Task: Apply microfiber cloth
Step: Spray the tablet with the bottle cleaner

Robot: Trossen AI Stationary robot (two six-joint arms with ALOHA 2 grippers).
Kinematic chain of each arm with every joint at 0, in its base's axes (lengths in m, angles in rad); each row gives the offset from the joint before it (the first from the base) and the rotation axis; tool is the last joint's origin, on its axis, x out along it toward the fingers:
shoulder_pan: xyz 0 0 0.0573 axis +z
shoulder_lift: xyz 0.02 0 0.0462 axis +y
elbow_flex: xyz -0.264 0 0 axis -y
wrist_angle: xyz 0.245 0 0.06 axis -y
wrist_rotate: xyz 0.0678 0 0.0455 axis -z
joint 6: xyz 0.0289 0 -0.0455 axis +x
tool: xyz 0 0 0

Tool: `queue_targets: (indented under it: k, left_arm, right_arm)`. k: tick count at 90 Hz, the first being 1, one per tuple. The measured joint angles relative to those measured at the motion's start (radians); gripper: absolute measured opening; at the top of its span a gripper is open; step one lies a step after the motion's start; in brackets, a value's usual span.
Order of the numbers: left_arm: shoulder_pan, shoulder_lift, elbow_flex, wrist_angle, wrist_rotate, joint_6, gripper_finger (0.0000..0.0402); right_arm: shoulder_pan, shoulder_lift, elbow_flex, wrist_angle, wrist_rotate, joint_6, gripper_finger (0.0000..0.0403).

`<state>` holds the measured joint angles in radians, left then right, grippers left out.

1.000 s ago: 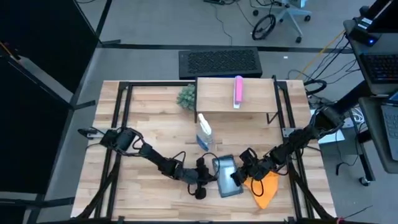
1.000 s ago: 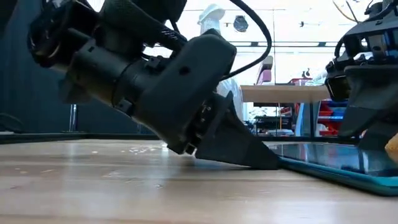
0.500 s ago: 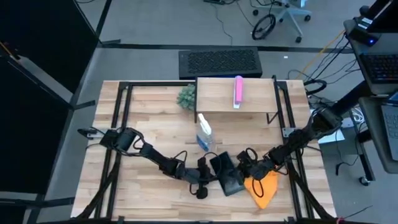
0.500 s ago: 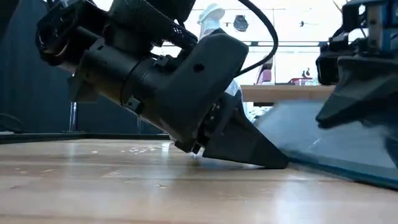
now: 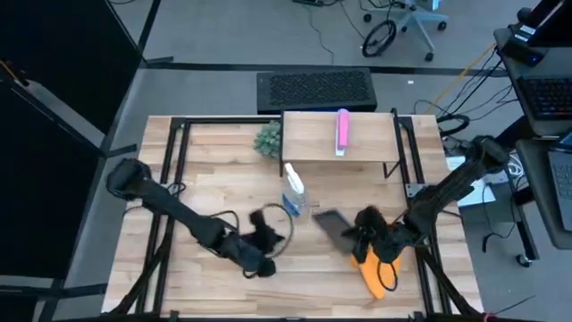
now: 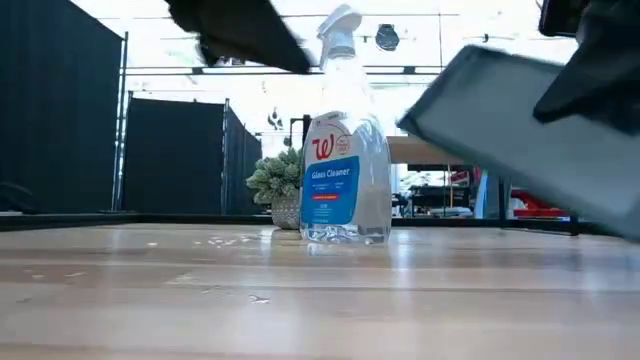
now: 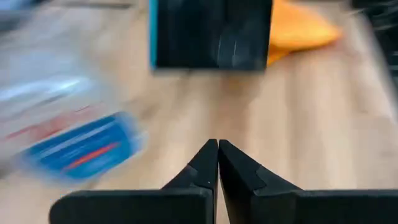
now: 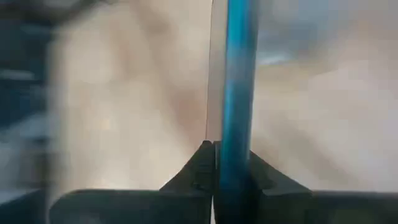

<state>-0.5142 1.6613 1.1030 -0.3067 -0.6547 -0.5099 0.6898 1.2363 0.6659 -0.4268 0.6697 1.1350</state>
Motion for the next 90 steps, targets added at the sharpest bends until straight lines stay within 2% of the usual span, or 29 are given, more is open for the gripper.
queue_targets:
  k: [7, 15, 24, 34, 45, 68, 90]
  left_arm:
    - [0.02, -0.012, -0.001, -0.145, -0.079, -0.093, 0.0]
    - [0.065, -0.011, -0.02, -0.196, -0.13, -0.151, 0.0]
    - [0.138, 0.005, -0.056, -0.122, -0.132, -0.163, 0.0]
    - [0.195, 0.019, -0.097, 0.029, -0.125, -0.139, 0.0]
    - [0.212, 0.031, -0.099, 0.124, -0.075, -0.099, 0.0]
    - [0.222, 0.051, -0.1, 0.155, -0.067, -0.085, 0.0]
    - [0.248, 0.062, -0.1, 0.164, -0.061, -0.052, 0.0]
  right_arm:
    - [-0.055, 0.0, 0.029, -0.125, 0.013, 0.011, 0.0007]
    - [-0.15, 0.023, 0.029, -0.14, 0.004, -0.057, 0.0007]
    - [-0.257, 0.054, 0.029, -0.08, 0.018, -0.156, 0.0007]
    - [-0.32, 0.099, 0.029, 0.083, 0.007, -0.27, 0.0007]
    - [-0.313, 0.127, 0.031, 0.186, -0.077, -0.295, 0.0007]
    - [-0.252, 0.137, 0.031, 0.195, -0.115, -0.183, 0.0007]
    - [-0.223, 0.162, 0.029, 0.265, -0.122, -0.147, 0.0007]
